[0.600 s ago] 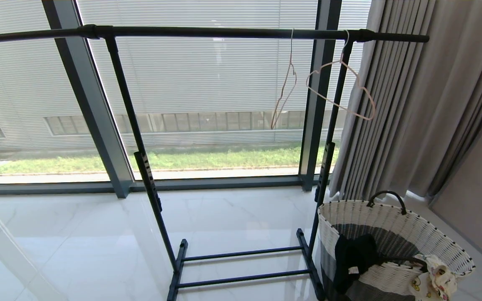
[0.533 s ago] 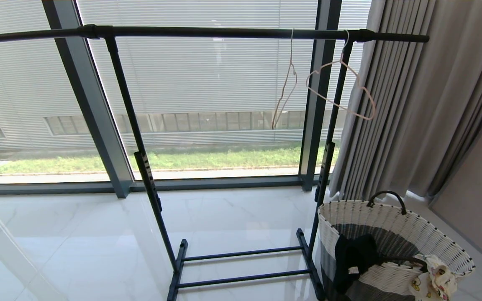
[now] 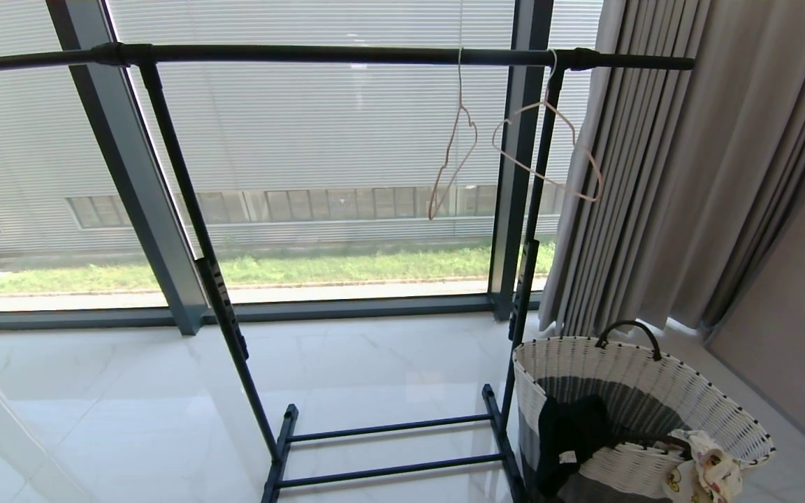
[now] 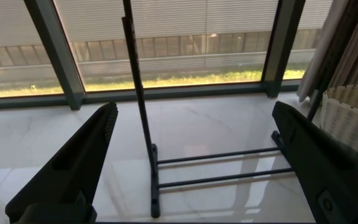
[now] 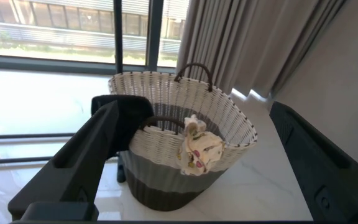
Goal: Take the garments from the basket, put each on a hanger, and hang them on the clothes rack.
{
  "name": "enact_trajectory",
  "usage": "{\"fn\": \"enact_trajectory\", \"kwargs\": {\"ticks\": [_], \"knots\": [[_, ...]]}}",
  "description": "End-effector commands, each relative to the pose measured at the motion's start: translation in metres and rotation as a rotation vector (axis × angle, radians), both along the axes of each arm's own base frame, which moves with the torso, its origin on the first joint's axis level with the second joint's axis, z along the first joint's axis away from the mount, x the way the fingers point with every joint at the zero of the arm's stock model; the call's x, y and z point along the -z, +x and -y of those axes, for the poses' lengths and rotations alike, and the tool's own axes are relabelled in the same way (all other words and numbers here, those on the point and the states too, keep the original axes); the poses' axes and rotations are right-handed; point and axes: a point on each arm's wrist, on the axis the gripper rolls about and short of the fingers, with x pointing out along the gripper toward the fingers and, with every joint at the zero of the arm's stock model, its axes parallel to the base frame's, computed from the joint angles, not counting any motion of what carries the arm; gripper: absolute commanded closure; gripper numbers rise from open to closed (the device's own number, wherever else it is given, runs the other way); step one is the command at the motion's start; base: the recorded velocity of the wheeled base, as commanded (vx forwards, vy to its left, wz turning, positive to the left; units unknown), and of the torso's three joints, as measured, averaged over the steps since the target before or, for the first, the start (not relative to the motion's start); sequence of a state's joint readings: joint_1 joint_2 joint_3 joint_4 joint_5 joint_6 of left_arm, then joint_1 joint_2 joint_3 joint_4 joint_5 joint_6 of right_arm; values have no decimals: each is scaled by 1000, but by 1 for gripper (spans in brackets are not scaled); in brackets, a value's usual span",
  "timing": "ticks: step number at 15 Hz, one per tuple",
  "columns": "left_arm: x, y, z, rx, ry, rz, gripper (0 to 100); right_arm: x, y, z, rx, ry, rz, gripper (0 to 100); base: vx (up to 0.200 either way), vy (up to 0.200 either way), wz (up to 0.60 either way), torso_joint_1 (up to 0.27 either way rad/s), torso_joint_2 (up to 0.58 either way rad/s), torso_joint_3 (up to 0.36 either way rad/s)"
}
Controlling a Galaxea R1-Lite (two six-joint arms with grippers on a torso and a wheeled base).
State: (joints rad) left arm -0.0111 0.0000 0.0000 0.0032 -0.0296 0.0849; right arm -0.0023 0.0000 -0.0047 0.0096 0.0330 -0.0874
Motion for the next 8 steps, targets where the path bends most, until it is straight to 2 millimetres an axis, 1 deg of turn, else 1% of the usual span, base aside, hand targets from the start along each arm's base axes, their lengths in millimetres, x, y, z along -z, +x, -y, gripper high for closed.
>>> {"fn": "enact_trajectory", "kwargs": {"ticks": [1,8], "knots": [[0,0,0,1,0,-3,0,0,0,0,0,0,-1,0,0,-200,0,2,7,2],[0,0,0,1,-1,-1,0,0,0,0,0,-2,-1,0,0,-200,0,2,3,3]]}}
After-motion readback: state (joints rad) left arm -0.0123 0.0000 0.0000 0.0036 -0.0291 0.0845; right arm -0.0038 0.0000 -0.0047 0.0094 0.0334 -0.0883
